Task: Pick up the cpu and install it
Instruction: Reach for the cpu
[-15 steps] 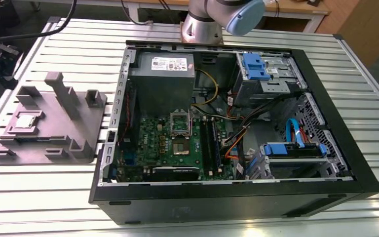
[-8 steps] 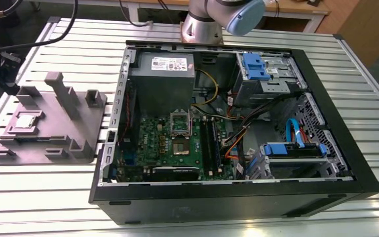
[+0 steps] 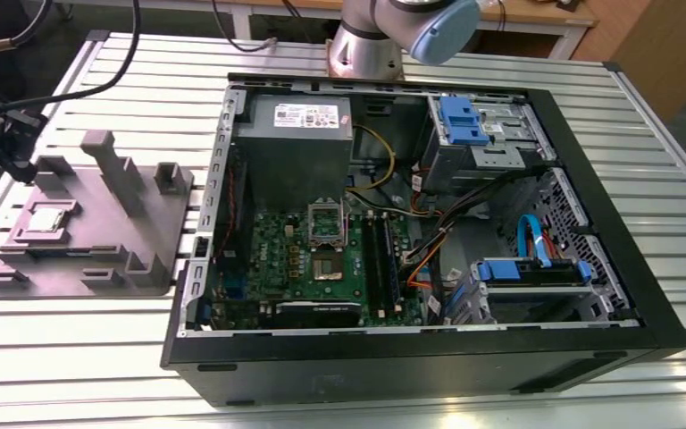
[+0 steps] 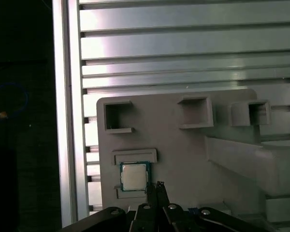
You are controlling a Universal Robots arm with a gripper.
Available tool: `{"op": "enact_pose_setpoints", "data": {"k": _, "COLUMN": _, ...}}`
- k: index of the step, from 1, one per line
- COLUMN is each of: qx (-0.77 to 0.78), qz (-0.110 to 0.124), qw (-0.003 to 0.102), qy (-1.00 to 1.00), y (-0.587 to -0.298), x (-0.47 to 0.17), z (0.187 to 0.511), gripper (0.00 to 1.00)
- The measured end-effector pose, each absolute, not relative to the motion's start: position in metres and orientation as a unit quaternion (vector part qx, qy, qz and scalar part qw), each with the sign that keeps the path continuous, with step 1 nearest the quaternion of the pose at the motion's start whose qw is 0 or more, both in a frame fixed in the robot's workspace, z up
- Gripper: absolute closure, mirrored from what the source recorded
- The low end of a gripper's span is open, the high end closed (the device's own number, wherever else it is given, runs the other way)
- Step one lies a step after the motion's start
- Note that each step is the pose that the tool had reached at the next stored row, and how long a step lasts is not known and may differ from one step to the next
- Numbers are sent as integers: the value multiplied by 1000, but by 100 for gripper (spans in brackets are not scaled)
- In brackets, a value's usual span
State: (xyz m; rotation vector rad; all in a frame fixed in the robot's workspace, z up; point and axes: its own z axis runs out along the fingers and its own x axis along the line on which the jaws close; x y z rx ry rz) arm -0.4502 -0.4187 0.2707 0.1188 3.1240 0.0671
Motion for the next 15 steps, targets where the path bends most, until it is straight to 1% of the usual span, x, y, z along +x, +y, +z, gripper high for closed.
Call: {"op": "enact_pose_setpoints", "data": {"k": 15, "qx": 38, "qz": 21, "qw": 3, "qy": 999, "y": -420, "x": -461, "z": 243, "gripper": 86}}
